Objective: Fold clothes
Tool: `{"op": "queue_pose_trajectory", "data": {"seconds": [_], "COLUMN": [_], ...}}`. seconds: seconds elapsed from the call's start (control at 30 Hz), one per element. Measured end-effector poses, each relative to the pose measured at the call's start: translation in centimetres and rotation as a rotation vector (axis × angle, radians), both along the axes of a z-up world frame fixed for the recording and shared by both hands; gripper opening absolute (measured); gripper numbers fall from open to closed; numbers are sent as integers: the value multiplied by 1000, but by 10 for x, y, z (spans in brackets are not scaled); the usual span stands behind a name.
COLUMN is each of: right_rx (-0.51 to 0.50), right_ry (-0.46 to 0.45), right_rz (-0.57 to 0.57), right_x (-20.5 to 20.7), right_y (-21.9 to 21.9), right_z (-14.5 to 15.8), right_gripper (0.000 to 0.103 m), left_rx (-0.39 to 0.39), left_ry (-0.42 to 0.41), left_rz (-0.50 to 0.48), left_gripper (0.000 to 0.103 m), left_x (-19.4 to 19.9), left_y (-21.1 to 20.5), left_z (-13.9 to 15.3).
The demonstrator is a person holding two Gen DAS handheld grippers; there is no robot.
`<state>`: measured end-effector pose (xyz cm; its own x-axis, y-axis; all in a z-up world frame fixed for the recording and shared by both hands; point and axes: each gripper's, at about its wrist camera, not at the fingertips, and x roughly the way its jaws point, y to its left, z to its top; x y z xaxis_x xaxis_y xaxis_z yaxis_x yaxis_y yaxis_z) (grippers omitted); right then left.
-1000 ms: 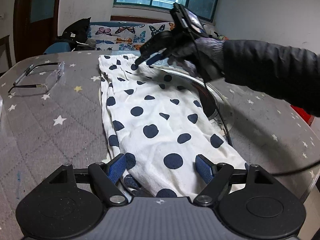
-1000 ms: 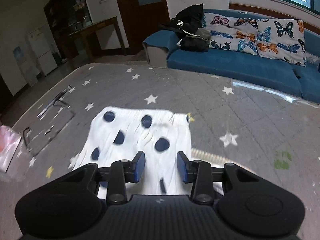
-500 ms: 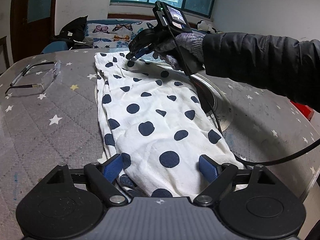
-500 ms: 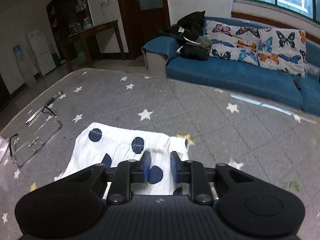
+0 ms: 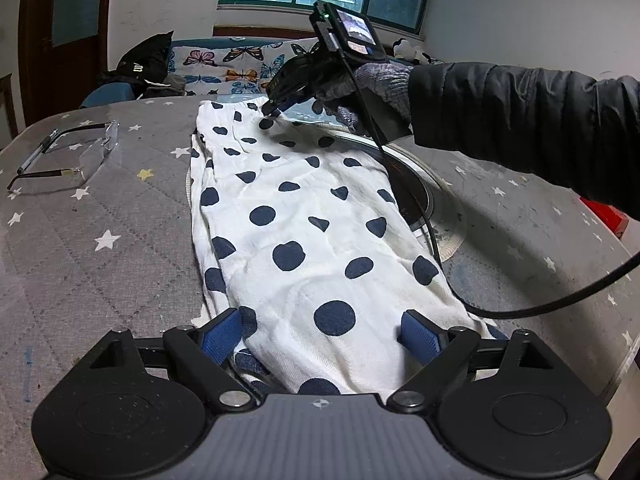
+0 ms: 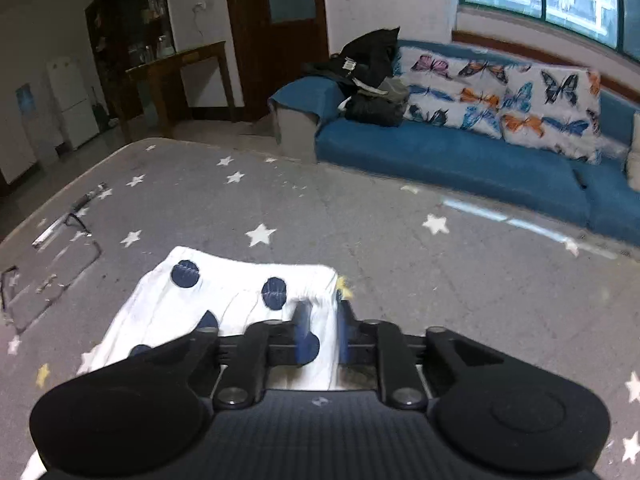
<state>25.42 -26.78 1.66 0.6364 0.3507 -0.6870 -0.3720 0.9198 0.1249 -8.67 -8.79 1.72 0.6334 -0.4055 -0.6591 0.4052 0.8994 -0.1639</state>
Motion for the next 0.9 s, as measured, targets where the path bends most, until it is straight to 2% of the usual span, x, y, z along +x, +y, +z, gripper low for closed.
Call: {"op": "queue_pose_trajectory", "data": {"seconds": [0.07,0.17,0.3,0.37,0.4,0.43,0.53,0.73,0.9], "right_rx": [28,41,71,86,94,102,152,229,241], "right_ry": [10,35,22,26,28,31,44,27,1], "right_rz": [7,22,41,50,55,59,56,79,119], "right_x": [0,6,10,10,10,10,9,-10,-32], "right_y": [-3,-5,-5,-5,-5,-5,-11,-18,-20], "right_z": [0,-4,-10,-11,-11,-11,-8,11,29], "right_gripper": [30,41,43,39,27,22,13,9,9], "left_rx": [-2,-7,-17,-18,-18,-15,8,61,132], "left_ry": [1,0,-13,-22,-30,-36,-51,-72,-64], "left_rz": [0,0,9,19,24,34,83,174,222], "left_gripper": [89,89,90,91,94,94,96,97,97], "left_x": [0,1,2,5,7,10,27,65,107], "left_y": [0,1,4,6,8,9,12,16,14], "left_z": [0,3,10,15,17,19,20,19,10]}}
